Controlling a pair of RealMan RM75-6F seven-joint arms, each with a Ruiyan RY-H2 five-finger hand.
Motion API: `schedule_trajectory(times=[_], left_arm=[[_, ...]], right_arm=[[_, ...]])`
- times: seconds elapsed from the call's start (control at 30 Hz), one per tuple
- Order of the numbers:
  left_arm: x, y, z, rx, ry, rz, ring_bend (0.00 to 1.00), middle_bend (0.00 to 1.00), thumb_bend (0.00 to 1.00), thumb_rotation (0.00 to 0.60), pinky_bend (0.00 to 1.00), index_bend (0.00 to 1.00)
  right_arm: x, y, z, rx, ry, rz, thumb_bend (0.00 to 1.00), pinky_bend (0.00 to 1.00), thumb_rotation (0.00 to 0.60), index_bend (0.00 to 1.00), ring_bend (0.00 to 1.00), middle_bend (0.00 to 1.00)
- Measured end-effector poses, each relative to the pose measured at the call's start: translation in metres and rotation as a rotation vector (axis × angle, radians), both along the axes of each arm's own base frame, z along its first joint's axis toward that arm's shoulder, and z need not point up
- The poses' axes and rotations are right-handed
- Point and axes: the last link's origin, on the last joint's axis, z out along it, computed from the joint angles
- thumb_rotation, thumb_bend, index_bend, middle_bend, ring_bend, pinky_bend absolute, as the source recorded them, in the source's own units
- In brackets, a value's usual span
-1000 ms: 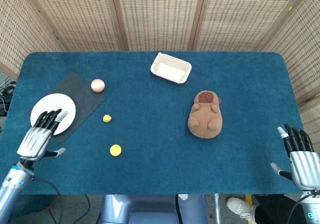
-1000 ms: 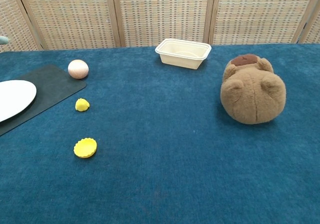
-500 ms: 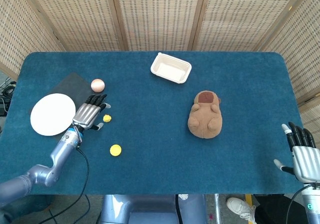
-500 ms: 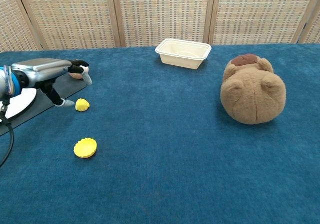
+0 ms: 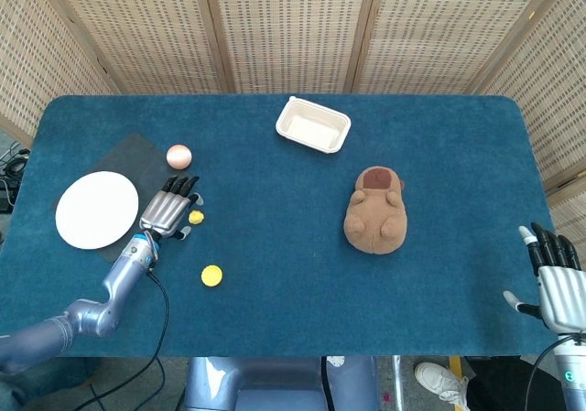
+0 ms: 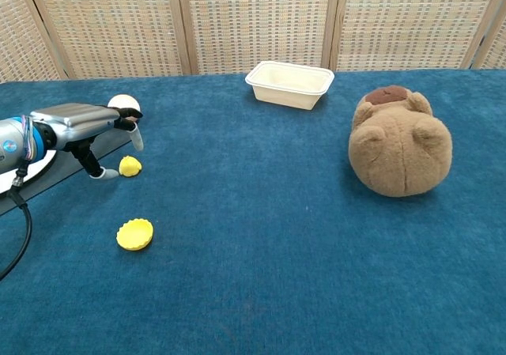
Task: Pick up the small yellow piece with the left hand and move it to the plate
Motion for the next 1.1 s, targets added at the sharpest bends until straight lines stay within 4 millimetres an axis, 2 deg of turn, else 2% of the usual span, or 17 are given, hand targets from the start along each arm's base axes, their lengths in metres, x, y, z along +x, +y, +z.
schedule_trajectory(times=[0.4, 0.7, 1.1], left_arm=[[-0.009, 0.006, -0.012, -0.002, -0.026, 0.013, 0.0, 0.0, 0.31, 0.6, 0.0, 0.37], [-0.008, 0.008, -0.018, 0.003, -0.017, 0.006, 0.0, 0.0, 0.32, 0.6, 0.0, 0.48], [-0.003, 0.007, -0.01, 0.024, -0.025, -0.007, 0.0, 0.0, 0.34, 0.6, 0.0, 0.54]], right_arm=[[-0.004, -0.002, 0.0, 0.001, 0.001, -0.02, 0.0, 0.0, 0.6, 0.04, 0.0, 0.0], [-0.005, -0.003, 0.001, -0.002, -0.007, -0.024, 0.0, 0.0, 0.6, 0.04, 0.0, 0.0], [-0.006, -0.002, 0.003, -0.007, -0.017, -0.022, 0.0, 0.0, 0.6, 0.04, 0.0, 0.0]])
